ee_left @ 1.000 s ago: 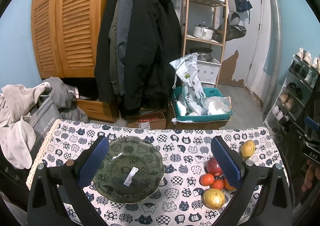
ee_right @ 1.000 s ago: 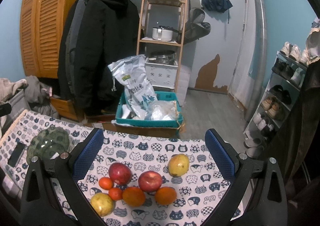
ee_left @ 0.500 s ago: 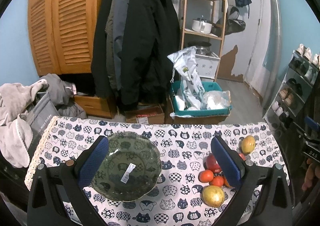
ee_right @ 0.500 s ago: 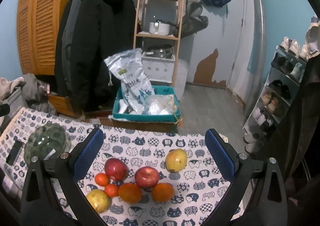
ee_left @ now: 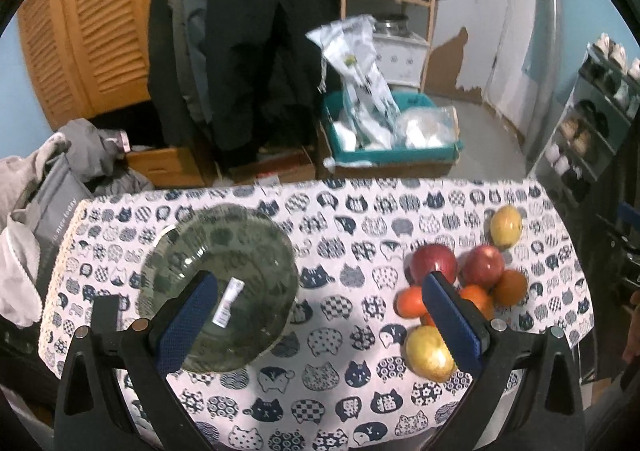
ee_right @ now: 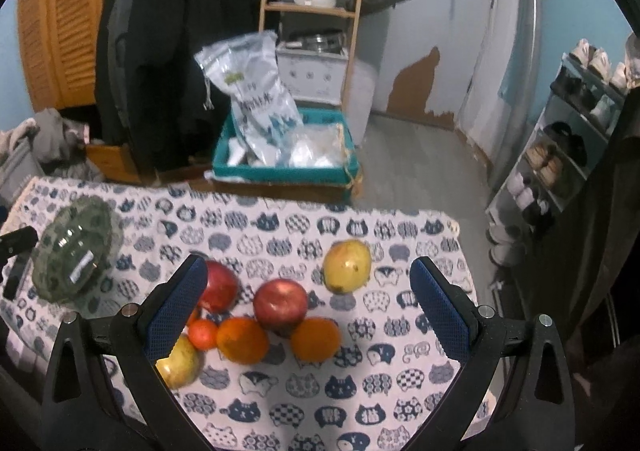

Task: Organize fruits
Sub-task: 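Lower the left tool onto the green mango while the right tool approaches the large orange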

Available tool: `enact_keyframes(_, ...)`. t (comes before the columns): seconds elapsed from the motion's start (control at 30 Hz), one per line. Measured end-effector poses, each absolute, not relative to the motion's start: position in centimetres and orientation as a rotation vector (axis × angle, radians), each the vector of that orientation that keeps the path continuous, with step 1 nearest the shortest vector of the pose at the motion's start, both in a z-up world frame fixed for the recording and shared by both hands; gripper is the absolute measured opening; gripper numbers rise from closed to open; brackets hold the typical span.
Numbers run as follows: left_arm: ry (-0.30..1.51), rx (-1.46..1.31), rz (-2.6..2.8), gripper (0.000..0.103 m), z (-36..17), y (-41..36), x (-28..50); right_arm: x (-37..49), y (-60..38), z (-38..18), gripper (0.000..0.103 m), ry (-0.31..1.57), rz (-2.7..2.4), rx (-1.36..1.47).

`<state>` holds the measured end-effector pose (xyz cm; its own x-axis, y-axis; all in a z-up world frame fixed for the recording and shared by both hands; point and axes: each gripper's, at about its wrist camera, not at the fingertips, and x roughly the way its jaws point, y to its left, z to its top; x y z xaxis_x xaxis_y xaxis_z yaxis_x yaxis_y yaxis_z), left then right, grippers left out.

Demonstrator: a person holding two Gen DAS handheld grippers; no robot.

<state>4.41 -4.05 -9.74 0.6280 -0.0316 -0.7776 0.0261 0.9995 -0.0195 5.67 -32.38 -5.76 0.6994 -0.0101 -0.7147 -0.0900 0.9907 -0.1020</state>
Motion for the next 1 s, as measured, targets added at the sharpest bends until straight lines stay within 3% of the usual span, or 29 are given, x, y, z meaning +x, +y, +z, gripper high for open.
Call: enact_keyframes(1.0,1.282,0.038,-0.119,0.103,-22.7,-13.8,5.8,6.2,-35.6,-18.7,0.097,1.184,0.016,-0.159)
